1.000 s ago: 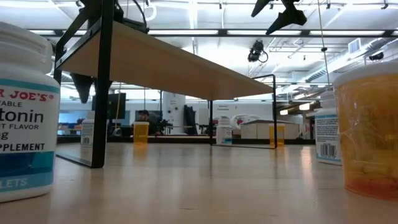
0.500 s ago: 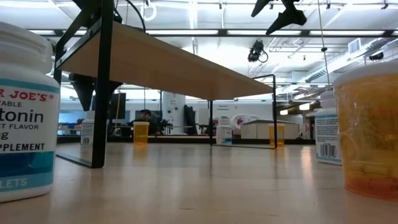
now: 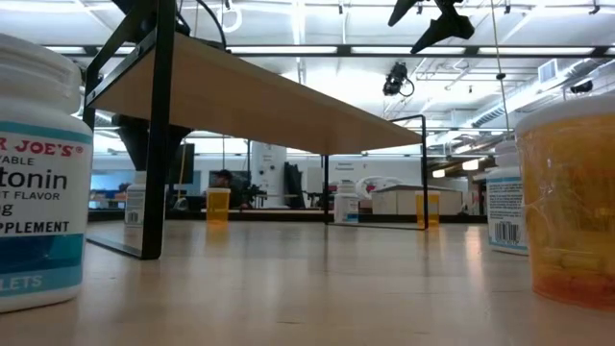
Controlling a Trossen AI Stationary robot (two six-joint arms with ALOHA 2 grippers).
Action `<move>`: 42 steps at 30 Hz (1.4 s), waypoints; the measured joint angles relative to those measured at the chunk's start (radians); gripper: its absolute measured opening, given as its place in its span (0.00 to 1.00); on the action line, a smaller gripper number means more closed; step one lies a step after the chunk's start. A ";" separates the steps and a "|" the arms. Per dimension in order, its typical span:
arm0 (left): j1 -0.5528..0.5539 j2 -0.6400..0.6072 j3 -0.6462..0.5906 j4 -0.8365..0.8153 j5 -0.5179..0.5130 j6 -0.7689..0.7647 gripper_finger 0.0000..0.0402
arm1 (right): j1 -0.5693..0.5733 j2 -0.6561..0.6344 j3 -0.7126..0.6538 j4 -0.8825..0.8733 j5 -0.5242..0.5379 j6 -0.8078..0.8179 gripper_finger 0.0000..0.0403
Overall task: Pick and place medicine bottles onto shelf by color
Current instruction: Put the white pill bottle on the shelf
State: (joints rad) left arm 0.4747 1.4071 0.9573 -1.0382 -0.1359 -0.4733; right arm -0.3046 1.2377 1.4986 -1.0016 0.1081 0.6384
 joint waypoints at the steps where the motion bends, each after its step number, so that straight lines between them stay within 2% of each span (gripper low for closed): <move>1: 0.001 0.009 0.000 -0.001 -0.001 0.008 0.92 | 0.000 0.000 0.000 0.000 0.000 0.000 0.84; 15: 0.005 0.066 0.000 -0.009 0.001 0.014 0.89 | 0.000 0.000 0.000 -0.001 0.000 0.016 0.84; 25: 0.005 0.066 0.000 -0.015 0.002 0.015 0.72 | 0.000 0.000 0.000 -0.002 0.000 0.016 0.84; 35: 0.004 0.066 0.000 -0.016 0.002 0.017 0.45 | 0.000 0.000 0.000 -0.002 0.000 0.016 0.84; 39: 0.004 0.065 0.000 -0.017 0.002 0.017 0.44 | 0.000 0.000 0.000 -0.002 0.000 0.016 0.84; 42: 0.005 0.066 0.017 -0.061 0.010 0.024 0.48 | 0.000 0.000 0.000 -0.002 0.000 0.016 0.84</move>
State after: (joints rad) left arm 0.4793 1.4727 0.9742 -1.0989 -0.1261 -0.4490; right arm -0.3046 1.2373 1.4986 -1.0035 0.1078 0.6548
